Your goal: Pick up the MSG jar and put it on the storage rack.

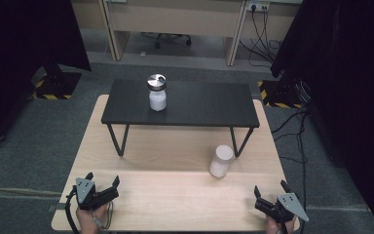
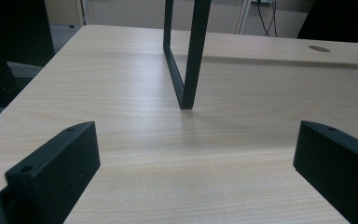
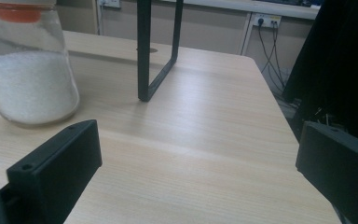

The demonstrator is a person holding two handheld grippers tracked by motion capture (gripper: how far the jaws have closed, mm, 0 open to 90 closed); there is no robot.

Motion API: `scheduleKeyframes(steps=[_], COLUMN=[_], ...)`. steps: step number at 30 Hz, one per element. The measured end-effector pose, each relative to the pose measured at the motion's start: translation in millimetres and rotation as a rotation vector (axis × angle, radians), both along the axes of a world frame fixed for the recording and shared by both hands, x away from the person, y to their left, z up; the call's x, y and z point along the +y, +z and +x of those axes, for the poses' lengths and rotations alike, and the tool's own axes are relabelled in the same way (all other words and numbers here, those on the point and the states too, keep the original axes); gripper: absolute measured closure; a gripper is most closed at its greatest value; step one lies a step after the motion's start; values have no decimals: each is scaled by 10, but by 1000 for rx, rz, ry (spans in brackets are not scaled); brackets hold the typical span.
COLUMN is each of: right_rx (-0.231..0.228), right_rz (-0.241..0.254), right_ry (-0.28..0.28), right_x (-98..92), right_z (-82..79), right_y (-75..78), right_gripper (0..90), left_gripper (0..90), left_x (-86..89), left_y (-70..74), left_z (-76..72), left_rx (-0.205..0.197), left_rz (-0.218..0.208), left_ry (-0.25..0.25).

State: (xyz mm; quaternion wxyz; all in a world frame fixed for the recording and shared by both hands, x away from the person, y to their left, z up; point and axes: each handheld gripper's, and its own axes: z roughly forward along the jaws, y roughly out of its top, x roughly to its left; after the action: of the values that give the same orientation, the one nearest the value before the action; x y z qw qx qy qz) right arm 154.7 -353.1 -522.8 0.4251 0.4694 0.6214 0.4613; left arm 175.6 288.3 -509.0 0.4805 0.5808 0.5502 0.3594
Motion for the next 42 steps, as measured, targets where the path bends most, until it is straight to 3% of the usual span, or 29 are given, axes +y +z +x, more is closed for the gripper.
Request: scheduleKeyframes(steps=[8, 13, 21, 24, 31, 42], right_rx=[-17, -16, -23, -48, -61, -75], right_rz=[-11, -30, 4, -23, 21, 37], right_ry=[65, 121, 210, 225, 274, 322], right_x=[26, 48, 51, 119, 189, 287], right_z=[5, 31, 105, 115, 197, 325], right_y=[29, 134, 231, 231, 259, 323], right_gripper=[2, 2, 2, 2, 2, 2], left_gripper=[0, 0, 0, 0, 0, 0], left_x=[23, -3, 3, -12, -28, -32], left_y=[15, 20, 10, 16, 14, 8], left_z=[30, 34, 28, 27, 23, 15], left_rx=[13, 14, 10, 14, 11, 9], left_rz=[3, 34, 20, 34, 46, 40], left_ry=[-18, -17, -10, -12, -18, -16])
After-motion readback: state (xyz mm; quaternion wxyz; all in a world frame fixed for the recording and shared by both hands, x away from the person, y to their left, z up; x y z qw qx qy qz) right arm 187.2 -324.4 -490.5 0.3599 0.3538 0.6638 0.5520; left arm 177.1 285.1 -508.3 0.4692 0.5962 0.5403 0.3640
